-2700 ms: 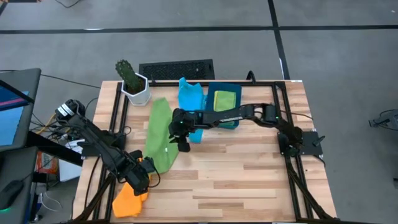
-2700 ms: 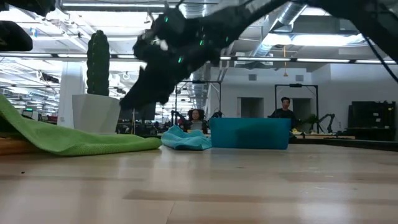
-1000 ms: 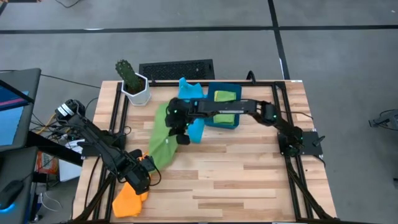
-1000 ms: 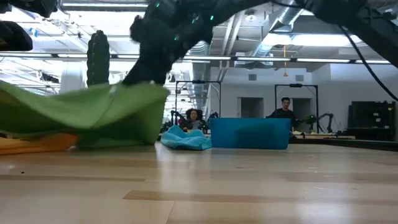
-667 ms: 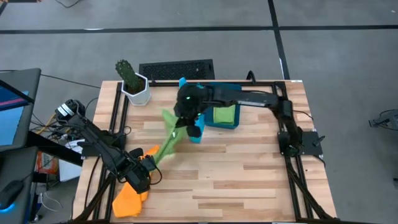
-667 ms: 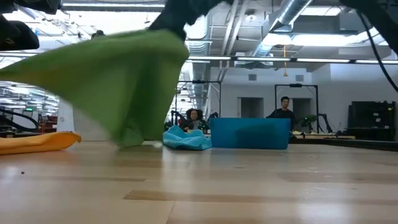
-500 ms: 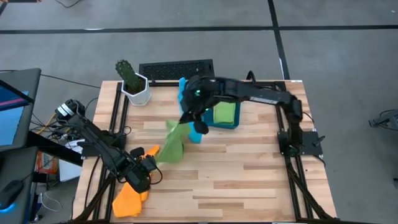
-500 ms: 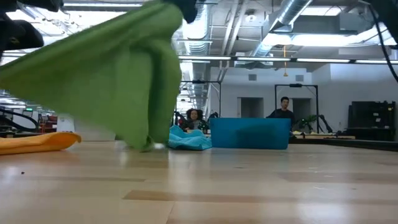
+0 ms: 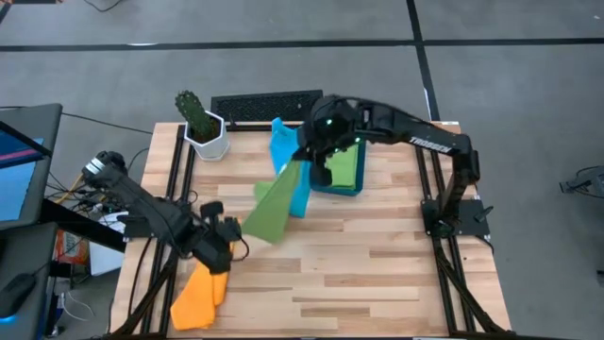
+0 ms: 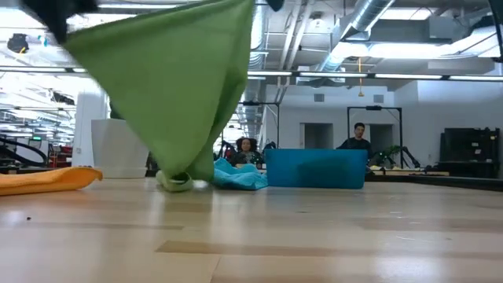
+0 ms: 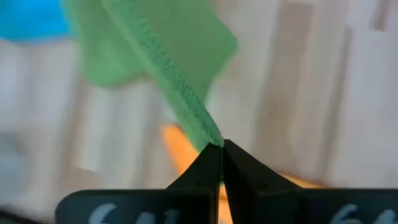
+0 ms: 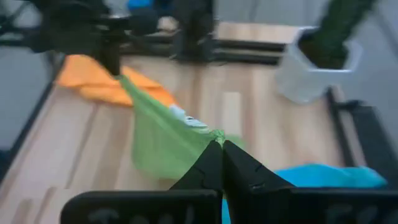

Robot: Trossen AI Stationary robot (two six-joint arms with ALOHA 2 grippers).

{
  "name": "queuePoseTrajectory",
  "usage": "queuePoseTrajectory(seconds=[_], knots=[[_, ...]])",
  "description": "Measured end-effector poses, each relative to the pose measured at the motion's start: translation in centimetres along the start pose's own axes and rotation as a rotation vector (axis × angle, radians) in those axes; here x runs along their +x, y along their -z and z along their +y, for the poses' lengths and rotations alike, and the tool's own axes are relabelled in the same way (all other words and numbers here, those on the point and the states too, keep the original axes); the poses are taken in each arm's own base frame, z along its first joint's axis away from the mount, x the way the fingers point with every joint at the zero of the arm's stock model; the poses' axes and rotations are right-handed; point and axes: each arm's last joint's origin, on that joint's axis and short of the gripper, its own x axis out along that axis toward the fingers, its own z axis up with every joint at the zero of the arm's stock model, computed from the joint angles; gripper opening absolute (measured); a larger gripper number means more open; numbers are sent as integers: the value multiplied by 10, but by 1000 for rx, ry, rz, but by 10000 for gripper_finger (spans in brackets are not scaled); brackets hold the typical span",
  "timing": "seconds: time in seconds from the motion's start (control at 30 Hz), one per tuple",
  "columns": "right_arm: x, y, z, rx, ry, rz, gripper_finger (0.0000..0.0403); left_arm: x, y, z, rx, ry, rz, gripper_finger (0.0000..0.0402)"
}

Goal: Fold microfiber towels
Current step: Fold the green towel

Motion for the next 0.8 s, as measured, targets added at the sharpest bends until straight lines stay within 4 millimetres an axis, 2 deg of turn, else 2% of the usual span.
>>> queuePoseTrajectory(seconds=[0.1, 0.23, 0.43, 0.53, 0.63, 0.73, 0.8], knots=[[-18, 1, -9, 36, 101, 0, 20, -25, -17, 23, 50, -122, -39, 0], [-52, 5, -20, 76, 245, -10, 18, -60, -37, 58, 84, -270, -132, 0], [-98, 9, -28, 165, 380, -74, 21, -113, -58, 116, 70, -389, -316, 0], [-115, 8, -22, 178, 405, -112, 17, -136, -64, 139, 69, -435, -387, 0], [-122, 7, -12, 191, 435, -124, 17, -152, -65, 155, 83, -459, -417, 0], [-119, 5, 7, 184, 382, -114, 21, -159, -64, 158, 89, -356, -440, 0], [-116, 3, 23, 169, 330, -108, 21, -158, -64, 154, 93, -191, -443, 0]])
